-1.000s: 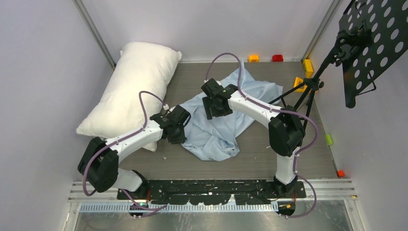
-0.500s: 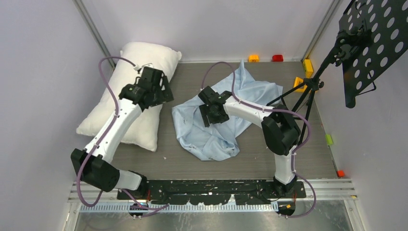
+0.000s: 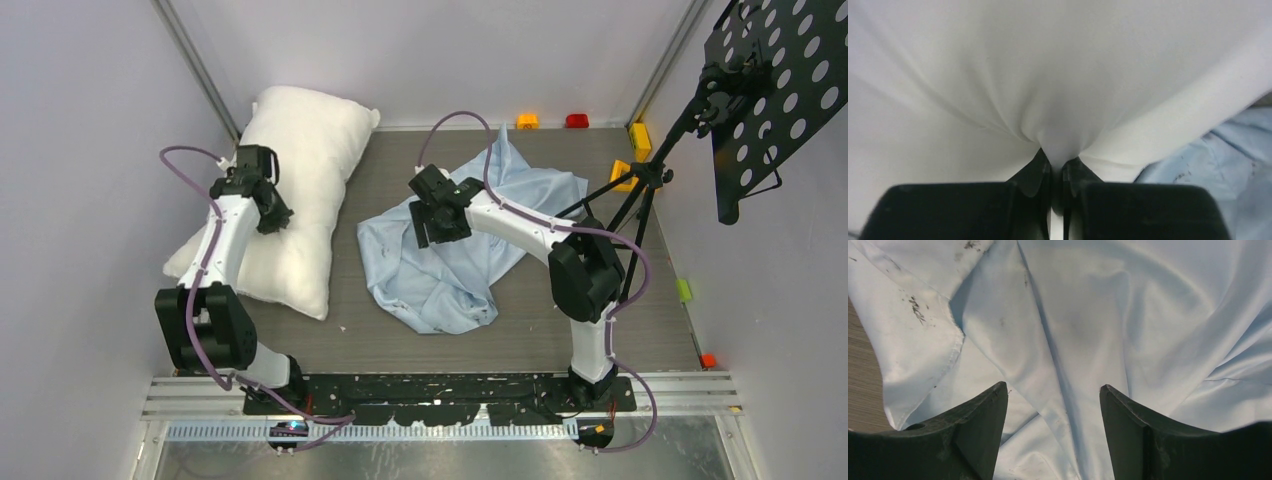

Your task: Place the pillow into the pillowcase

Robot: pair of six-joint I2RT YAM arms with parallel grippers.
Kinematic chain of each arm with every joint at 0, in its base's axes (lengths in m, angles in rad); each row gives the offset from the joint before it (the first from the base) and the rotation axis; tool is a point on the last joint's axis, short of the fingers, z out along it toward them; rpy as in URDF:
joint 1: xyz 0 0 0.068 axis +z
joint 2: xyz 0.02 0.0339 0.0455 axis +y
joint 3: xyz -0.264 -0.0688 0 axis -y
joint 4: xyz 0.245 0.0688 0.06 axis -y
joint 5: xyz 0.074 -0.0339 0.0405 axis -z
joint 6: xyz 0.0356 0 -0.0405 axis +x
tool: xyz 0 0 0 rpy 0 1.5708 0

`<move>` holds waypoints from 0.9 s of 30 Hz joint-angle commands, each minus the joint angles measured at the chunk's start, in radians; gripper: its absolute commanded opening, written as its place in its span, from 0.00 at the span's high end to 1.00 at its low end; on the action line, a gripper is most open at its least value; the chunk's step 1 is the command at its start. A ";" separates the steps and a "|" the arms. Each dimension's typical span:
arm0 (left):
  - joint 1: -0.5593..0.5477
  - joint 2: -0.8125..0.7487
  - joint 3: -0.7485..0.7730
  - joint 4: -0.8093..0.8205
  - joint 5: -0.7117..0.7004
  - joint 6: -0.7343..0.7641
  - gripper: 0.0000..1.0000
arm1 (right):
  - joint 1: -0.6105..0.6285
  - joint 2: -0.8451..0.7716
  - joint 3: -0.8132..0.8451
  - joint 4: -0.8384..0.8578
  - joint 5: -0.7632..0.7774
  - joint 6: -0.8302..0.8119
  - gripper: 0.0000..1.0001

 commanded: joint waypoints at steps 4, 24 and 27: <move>-0.167 -0.131 -0.075 0.032 0.315 -0.091 1.00 | 0.004 0.026 0.100 -0.005 0.017 0.006 0.28; -0.527 -0.313 0.171 0.016 0.092 -0.214 1.00 | 0.006 -0.145 0.125 -0.023 -0.035 0.112 0.27; -0.527 -0.352 0.127 -0.012 0.069 -0.216 1.00 | 0.006 -0.204 0.114 -0.006 -0.009 0.136 0.26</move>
